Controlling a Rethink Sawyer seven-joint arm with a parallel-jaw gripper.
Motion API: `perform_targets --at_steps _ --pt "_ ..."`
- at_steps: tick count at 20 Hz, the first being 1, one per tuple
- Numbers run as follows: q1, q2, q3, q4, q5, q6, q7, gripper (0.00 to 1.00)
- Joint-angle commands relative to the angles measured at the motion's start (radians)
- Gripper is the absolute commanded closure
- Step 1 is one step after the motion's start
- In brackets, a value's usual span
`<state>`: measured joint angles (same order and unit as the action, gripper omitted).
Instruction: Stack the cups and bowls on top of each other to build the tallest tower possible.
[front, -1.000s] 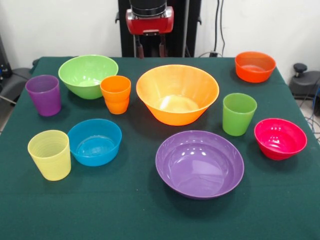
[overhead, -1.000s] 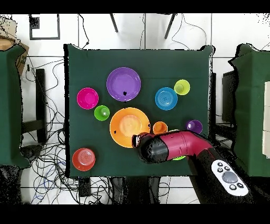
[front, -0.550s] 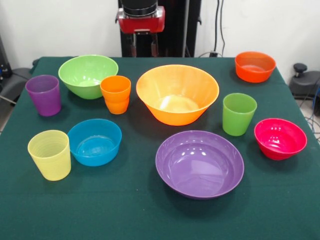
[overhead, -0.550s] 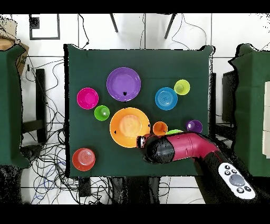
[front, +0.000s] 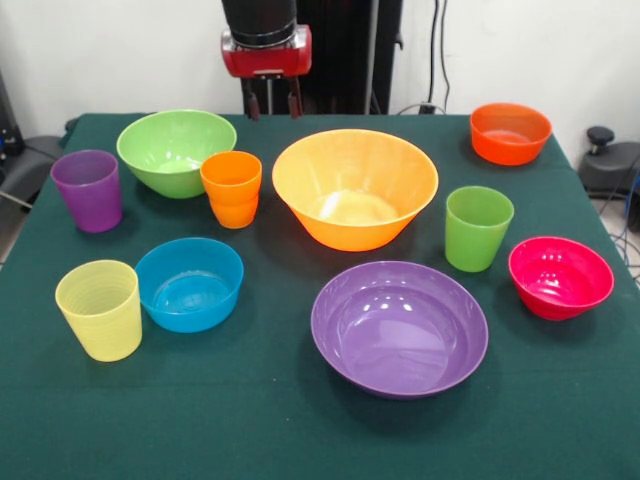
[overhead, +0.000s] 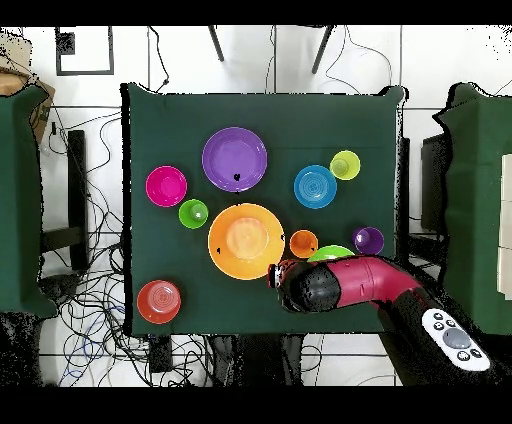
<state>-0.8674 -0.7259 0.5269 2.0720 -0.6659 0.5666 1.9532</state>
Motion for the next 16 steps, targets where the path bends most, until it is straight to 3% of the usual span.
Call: perform_targets --at_steps 1,11,16 --pt "0.008 0.097 -0.012 -0.027 -0.116 -0.015 -0.117 0.00" --pt "0.029 0.085 -0.003 0.000 -0.127 -0.023 -0.074 0.00" --pt "0.031 0.083 0.028 -0.023 -0.034 0.035 -0.058 0.00"
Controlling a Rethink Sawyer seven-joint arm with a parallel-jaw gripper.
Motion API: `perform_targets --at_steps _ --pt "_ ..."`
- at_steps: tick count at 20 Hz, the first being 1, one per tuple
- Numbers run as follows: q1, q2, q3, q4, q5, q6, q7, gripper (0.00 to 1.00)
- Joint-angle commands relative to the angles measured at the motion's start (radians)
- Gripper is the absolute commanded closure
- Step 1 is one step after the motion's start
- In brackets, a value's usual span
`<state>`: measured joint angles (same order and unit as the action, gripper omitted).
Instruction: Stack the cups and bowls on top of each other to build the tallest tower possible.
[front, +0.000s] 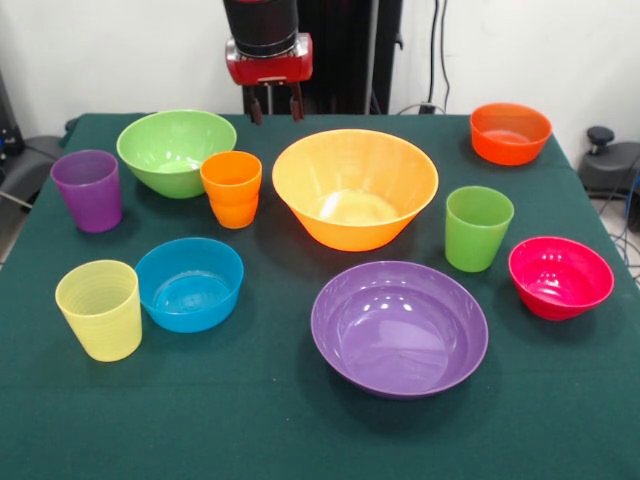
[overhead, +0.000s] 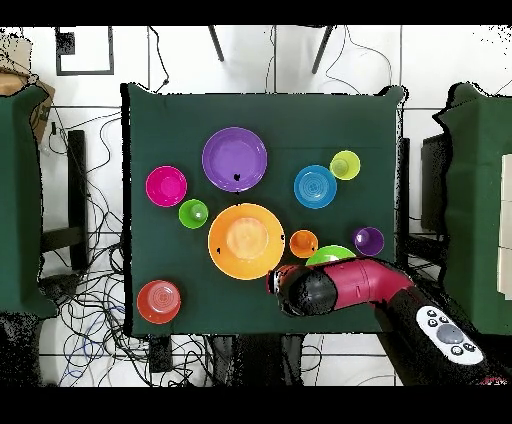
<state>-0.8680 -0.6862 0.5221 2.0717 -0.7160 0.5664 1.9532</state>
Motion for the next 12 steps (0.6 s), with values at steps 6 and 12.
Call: perform_targets --at_steps 6,12 --pt "0.076 0.060 0.003 -0.124 0.019 0.046 -0.019 0.00" --pt "0.056 0.056 0.007 -0.110 0.014 0.039 -0.046 0.00"
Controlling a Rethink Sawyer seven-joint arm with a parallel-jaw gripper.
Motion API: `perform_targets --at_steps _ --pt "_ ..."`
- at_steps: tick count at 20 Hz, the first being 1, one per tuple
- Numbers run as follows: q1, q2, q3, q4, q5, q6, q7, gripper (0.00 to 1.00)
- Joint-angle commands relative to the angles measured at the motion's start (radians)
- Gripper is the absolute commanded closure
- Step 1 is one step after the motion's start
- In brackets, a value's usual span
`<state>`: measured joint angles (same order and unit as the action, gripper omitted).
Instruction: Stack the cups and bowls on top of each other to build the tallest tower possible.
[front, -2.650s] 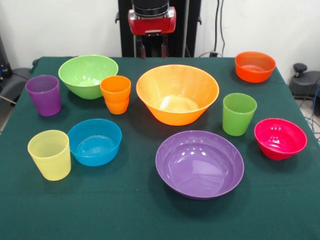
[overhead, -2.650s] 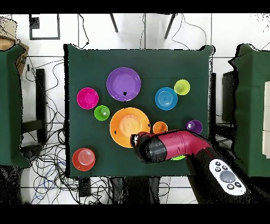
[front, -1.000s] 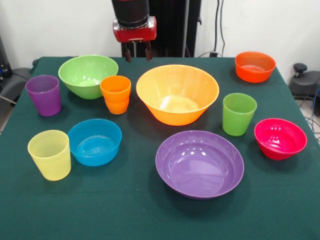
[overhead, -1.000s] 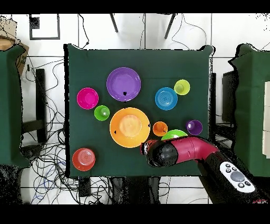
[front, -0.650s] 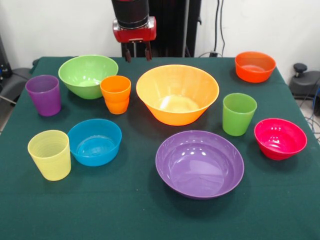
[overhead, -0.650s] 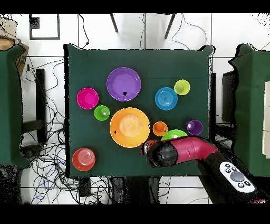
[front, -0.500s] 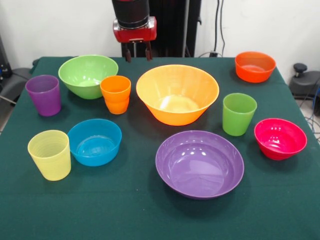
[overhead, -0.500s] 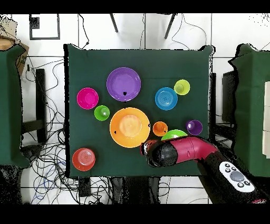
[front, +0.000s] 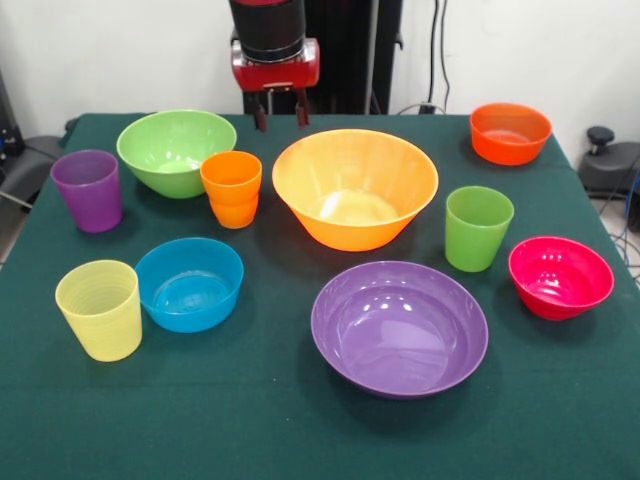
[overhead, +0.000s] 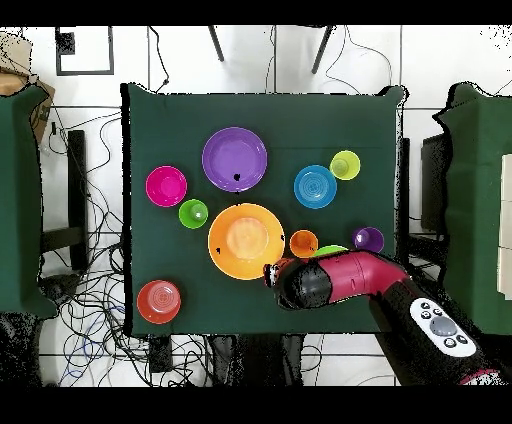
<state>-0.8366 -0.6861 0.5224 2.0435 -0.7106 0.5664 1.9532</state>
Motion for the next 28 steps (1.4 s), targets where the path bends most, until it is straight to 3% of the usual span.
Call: perform_targets --at_steps 1,8,13,28 --pt "0.018 0.051 0.013 -0.071 0.009 0.038 -0.055 0.00" --pt "-0.011 0.036 0.030 -0.033 0.001 0.012 -0.076 0.00" --pt "-0.097 0.027 0.071 0.033 -0.008 -0.010 -0.138 0.00" --pt "-0.116 0.040 0.099 0.004 -0.018 0.057 -0.150 0.00"
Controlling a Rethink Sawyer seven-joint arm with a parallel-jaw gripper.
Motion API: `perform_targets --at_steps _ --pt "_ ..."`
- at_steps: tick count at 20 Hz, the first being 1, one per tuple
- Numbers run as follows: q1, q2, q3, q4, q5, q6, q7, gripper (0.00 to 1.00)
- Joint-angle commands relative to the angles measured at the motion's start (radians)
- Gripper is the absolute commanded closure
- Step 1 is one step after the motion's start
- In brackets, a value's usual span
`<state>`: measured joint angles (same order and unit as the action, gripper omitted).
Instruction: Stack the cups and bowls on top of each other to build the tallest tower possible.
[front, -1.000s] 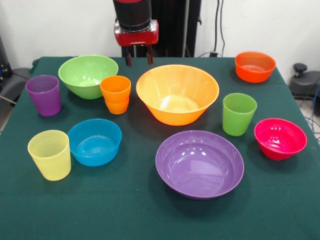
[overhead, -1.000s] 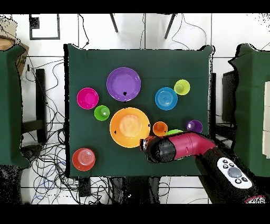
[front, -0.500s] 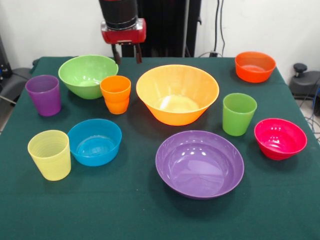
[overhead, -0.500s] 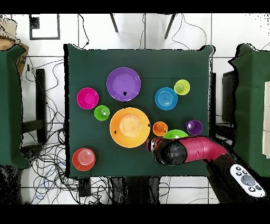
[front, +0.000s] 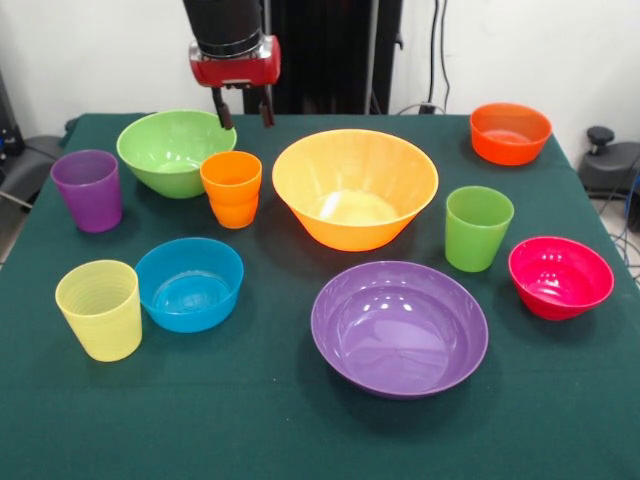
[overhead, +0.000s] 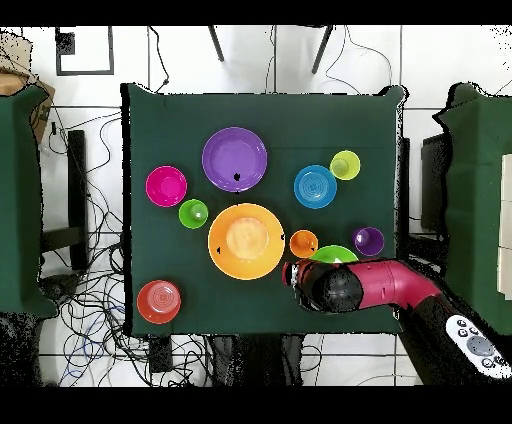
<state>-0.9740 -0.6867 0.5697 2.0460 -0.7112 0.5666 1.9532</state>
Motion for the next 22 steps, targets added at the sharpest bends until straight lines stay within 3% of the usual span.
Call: perform_targets --at_steps 1,7,22 --pt "0.024 0.037 0.051 0.000 -0.014 0.062 -0.147 0.00" --pt "0.042 0.032 0.040 -0.010 -0.008 0.087 -0.134 0.00" --pt "0.002 0.055 0.064 -0.040 0.022 0.118 -0.170 0.00"
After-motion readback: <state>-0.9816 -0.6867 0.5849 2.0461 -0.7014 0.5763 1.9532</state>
